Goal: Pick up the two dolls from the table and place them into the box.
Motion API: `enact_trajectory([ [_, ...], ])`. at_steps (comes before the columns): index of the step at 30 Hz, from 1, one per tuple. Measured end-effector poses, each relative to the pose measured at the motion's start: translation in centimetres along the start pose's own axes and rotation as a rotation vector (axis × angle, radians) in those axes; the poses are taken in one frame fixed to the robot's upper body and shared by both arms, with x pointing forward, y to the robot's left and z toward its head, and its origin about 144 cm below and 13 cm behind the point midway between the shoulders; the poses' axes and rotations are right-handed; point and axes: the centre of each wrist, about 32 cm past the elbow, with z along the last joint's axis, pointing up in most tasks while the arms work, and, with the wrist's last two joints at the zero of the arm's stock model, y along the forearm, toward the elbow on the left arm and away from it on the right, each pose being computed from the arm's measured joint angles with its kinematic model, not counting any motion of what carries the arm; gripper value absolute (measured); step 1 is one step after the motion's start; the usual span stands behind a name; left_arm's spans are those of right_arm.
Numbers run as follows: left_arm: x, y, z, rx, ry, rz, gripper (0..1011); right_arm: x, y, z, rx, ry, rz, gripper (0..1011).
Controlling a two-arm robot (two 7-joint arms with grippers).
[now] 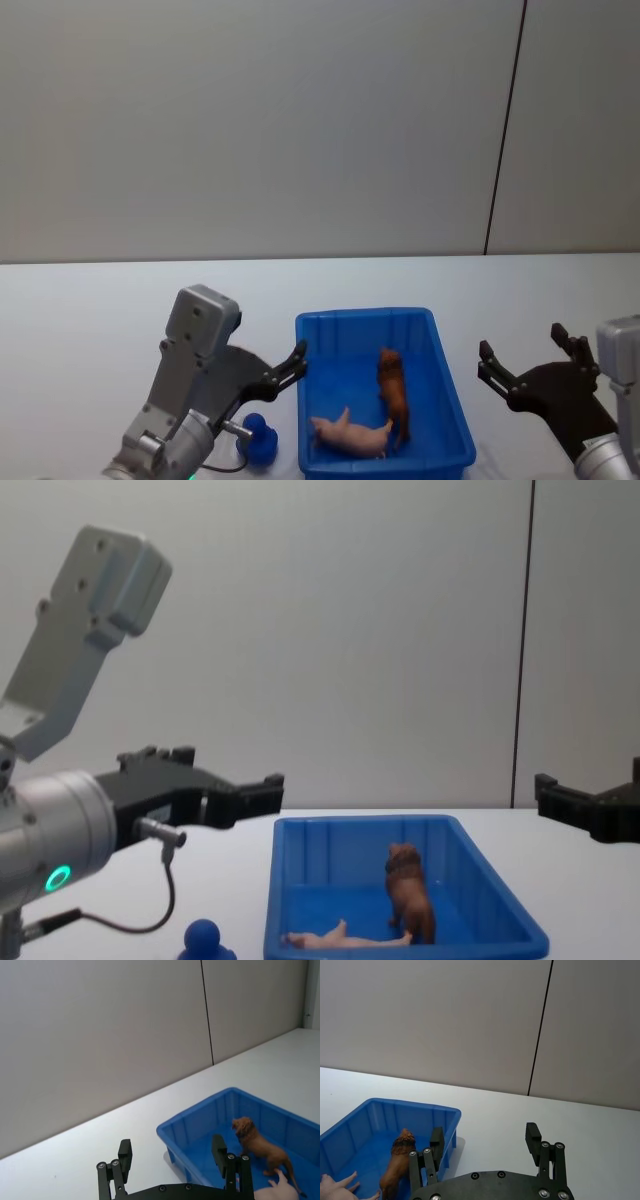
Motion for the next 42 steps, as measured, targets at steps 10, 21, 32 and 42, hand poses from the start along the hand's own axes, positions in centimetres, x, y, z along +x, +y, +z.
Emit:
enact_trajectory([
  [10, 0.8, 0.2, -1.1, 0.084, 0.024, -0.004, 1004, 0.0, -0.1, 0.0, 0.0, 0.0, -0.003, 1001],
  [21, 1.4, 0.3, -1.8, 0.17, 0.035, -0.007, 1003, 0.1, -0.1, 0.0, 0.0, 0.001, -0.006, 1001],
  [32, 1.8, 0.1, -2.2, 0.235, 0.039, -0.016, 1004, 0.1, -0.2, 0.0, 0.0, 0.0, -0.006, 1001],
  [42, 2.2, -0.1, -2.6, 0.277, 0.044, -0.034, 1004, 0.1, -0.2, 0.0, 0.0, 0.0, -0.006, 1001],
])
